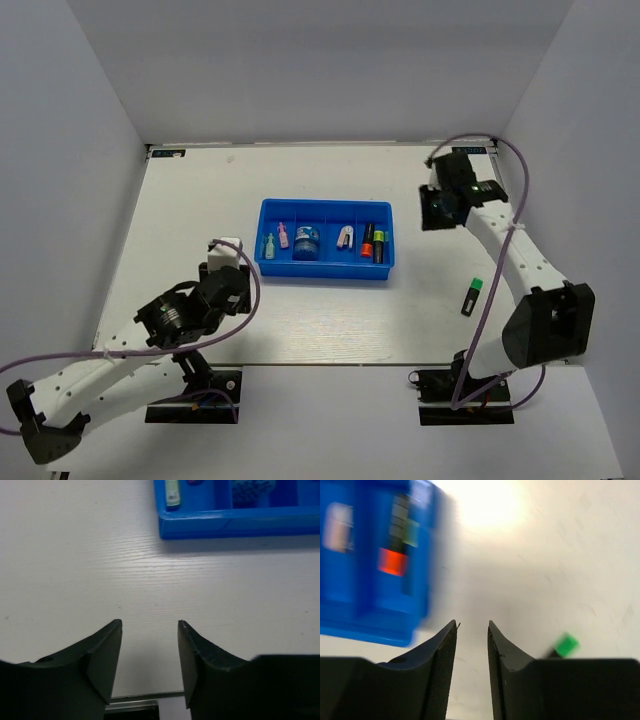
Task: Sort the stationery into containers
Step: Pick up the pen from the center of the board.
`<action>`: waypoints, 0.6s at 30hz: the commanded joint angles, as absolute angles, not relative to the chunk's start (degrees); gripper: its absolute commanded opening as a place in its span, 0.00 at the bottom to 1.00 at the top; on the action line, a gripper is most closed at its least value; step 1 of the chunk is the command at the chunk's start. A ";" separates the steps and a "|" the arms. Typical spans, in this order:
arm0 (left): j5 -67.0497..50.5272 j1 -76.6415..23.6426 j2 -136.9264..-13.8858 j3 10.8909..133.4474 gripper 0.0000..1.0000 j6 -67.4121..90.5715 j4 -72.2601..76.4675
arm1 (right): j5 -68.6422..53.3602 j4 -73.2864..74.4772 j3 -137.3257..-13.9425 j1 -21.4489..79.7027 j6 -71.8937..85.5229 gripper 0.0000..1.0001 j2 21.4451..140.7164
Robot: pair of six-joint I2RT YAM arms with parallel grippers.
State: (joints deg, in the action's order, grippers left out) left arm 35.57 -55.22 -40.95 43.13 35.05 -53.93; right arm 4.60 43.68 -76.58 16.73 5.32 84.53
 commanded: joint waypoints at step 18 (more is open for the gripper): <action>9.54 -32.89 -34.36 36.74 0.92 25.93 -51.16 | 8.17 50.89 -57.84 -10.72 8.53 0.60 86.38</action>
